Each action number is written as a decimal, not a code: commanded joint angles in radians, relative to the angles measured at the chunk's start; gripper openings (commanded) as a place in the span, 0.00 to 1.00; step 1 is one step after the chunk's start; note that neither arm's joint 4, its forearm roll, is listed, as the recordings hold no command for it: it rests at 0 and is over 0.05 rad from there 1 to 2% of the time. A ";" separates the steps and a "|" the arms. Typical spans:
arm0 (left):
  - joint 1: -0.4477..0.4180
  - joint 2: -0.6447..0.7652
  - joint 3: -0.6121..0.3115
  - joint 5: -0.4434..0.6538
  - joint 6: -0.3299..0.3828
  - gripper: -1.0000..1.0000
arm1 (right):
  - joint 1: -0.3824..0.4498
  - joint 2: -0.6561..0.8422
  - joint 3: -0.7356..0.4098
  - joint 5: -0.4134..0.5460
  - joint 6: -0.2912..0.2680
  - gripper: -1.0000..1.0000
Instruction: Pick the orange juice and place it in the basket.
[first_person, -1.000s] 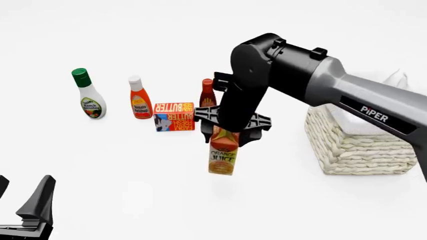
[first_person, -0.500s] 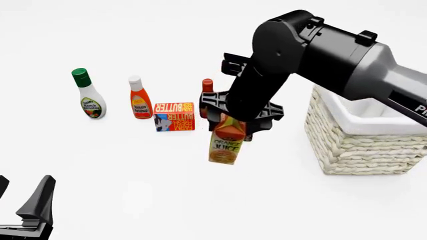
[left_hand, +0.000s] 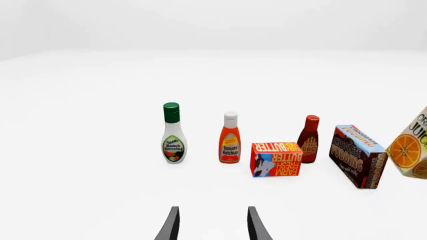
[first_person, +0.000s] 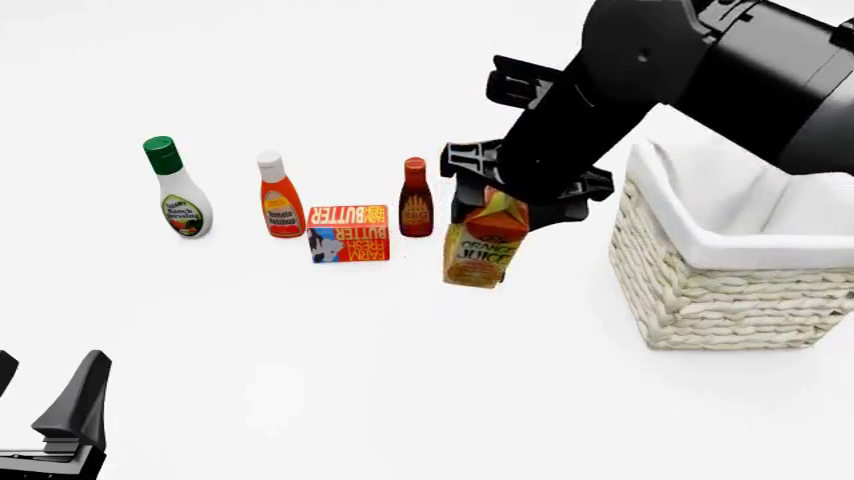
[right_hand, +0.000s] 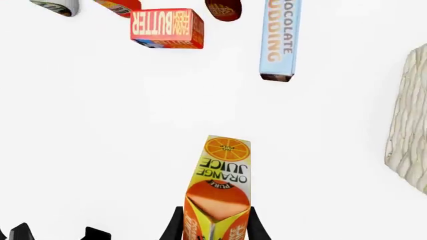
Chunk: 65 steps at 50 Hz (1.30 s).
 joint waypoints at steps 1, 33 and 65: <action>0.000 -0.002 0.001 0.001 0.001 1.00 | -0.052 -0.048 -0.013 0.000 -0.049 0.00; 0.000 -0.002 0.001 0.001 0.001 1.00 | -0.153 -0.125 -0.075 0.000 -0.206 0.00; 0.000 -0.002 0.001 0.001 0.001 1.00 | -0.279 -0.187 -0.166 0.000 -0.365 0.00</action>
